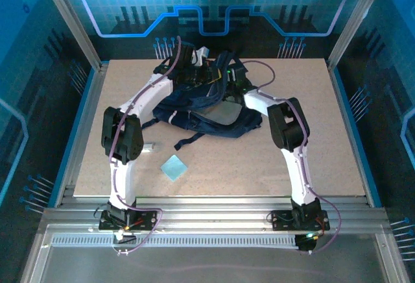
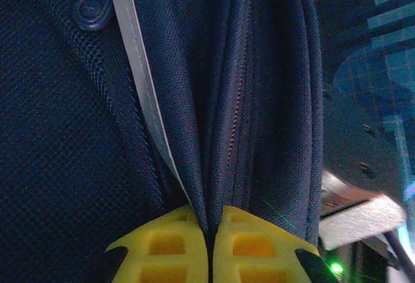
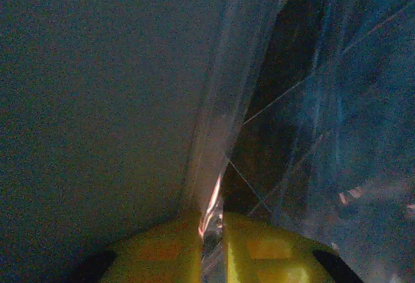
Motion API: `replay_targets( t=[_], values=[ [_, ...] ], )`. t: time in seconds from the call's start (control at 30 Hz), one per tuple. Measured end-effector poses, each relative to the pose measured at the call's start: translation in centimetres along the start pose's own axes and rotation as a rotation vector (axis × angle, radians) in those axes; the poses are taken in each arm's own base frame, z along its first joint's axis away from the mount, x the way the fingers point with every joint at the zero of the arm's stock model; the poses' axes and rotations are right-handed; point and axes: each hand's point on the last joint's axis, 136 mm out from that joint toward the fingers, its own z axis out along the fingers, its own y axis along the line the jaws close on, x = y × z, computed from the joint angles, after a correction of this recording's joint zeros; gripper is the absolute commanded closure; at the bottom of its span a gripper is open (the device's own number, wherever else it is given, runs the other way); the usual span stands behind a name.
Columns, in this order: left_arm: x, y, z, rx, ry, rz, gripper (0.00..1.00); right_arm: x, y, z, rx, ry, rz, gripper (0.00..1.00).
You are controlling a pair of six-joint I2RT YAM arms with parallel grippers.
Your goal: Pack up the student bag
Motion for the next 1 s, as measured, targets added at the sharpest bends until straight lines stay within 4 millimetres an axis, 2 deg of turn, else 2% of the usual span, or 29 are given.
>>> replay_targets(
  t=[0.13,0.23,0.37,0.47,0.5,0.6,0.63,0.77,0.83,0.93,1.0],
  values=[
    [-0.1,0.2,0.0,-0.004,-0.003,-0.002,1.0,0.1,-0.5,0.1,0.006,0.005,0.005,0.77],
    [0.0,0.1,0.0,-0.002,-0.002,-0.01,1.0,0.7,-1.0,-1.4,0.027,0.009,0.0,0.72],
    [0.0,-0.2,0.1,0.008,-0.004,-0.031,1.0,1.6,-1.8,-6.0,0.071,-0.002,0.001,0.68],
    [-0.1,-0.3,0.4,0.017,-0.007,-0.043,1.0,1.2,-1.8,-10.9,0.109,-0.046,-0.021,0.65],
    [0.0,-0.3,0.7,0.019,-0.004,-0.048,0.94,0.9,-1.6,-12.5,0.122,-0.067,-0.036,0.64],
    [0.7,-0.1,1.8,0.022,0.013,-0.058,0.61,1.1,-0.8,-16.9,0.178,-0.12,-0.104,0.61],
    [1.0,-0.1,2.2,0.028,0.021,-0.059,0.55,1.6,-0.5,-18.1,0.199,-0.13,-0.133,0.61],
    [1.5,-0.8,3.0,0.052,0.029,-0.06,0.39,4.1,-0.7,-21.6,0.296,-0.139,-0.201,0.57],
    [1.5,-1.1,3.0,0.066,0.017,-0.051,0.37,5.6,-1.7,-22.7,0.352,-0.13,-0.216,0.56],
    [2.2,-0.6,2.2,0.06,0.009,-0.054,0.36,8.3,-2.7,-23.0,0.431,-0.09,-0.241,0.55],
    [2.8,0.2,1.1,0.048,-0.005,-0.078,0.35,10.4,-2.5,-22.2,0.462,-0.054,-0.281,0.54]
  ],
)
